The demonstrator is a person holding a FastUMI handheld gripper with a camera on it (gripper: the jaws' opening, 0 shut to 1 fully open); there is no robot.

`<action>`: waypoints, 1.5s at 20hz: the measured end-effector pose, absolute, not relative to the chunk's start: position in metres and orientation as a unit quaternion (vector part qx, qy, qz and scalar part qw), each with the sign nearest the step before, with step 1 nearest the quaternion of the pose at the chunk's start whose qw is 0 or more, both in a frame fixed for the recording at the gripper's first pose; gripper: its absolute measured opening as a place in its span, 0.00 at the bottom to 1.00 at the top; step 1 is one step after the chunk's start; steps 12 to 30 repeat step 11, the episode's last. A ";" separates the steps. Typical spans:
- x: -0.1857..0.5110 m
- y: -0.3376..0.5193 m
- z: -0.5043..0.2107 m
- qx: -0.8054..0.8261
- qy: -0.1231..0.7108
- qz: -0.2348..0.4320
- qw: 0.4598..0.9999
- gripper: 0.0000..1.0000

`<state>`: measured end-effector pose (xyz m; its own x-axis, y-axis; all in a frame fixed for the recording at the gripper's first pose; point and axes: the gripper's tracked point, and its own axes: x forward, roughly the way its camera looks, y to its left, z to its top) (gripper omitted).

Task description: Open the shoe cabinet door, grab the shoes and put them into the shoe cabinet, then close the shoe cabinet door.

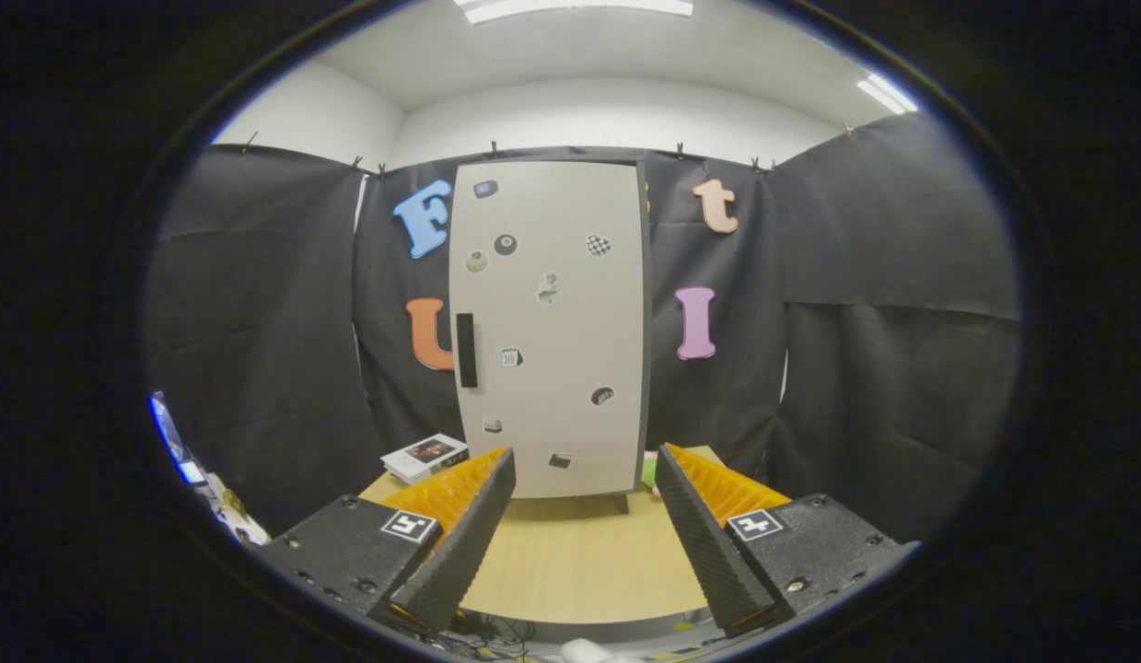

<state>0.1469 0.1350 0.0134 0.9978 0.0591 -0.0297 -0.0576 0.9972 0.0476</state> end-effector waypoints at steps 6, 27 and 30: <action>0.150 0.133 0.011 0.017 0.018 0.030 0.999 1.00; 0.155 0.127 0.007 0.020 0.020 0.027 0.999 1.00; 0.155 0.127 0.007 0.020 0.020 0.027 0.999 1.00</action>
